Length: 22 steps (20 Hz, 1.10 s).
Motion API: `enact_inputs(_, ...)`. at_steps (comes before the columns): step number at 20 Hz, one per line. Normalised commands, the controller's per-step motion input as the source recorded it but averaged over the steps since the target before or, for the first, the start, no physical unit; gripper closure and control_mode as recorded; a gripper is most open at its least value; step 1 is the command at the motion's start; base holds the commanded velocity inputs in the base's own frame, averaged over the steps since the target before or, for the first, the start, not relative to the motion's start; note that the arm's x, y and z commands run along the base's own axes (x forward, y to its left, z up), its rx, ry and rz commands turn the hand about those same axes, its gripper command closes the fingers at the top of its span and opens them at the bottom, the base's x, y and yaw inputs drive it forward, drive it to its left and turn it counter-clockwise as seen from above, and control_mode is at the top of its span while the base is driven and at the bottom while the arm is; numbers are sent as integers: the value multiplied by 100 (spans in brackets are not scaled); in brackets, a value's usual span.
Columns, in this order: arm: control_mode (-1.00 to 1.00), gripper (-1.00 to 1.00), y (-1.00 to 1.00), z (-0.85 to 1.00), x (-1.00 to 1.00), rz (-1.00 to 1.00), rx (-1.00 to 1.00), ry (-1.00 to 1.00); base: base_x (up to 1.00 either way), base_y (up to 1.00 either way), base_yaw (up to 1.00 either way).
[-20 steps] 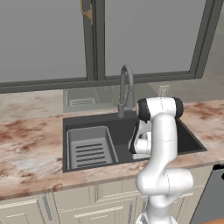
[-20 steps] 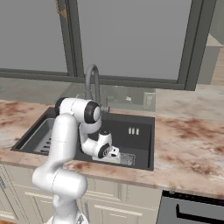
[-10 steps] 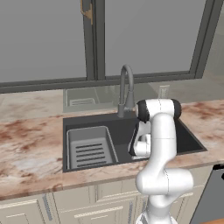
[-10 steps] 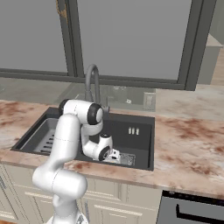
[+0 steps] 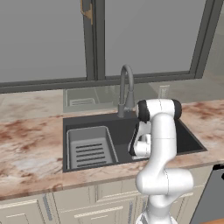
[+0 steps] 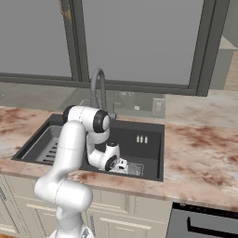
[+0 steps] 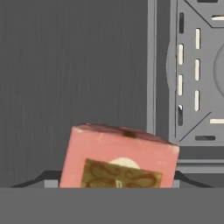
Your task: Pick up the bar soap and dish brush from the sink, and place them back in the cabinet, and close the cabinet doors.
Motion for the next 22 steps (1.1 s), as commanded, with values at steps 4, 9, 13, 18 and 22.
enact_inputs(4,-100,100,0,0,0,0,0,0,0,0,0)
enact_inputs(9,-100,100,0,0,0,0,0,0,0,0,0)
enact_inputs(13,-100,100,-1,9,0,0,0,0,0,0,0)
enact_inputs(18,-100,100,-3,18,0,0,0,0,0,0,0)
enact_inputs(22,-100,100,-5,26,0,0,0,0,0,0,0)
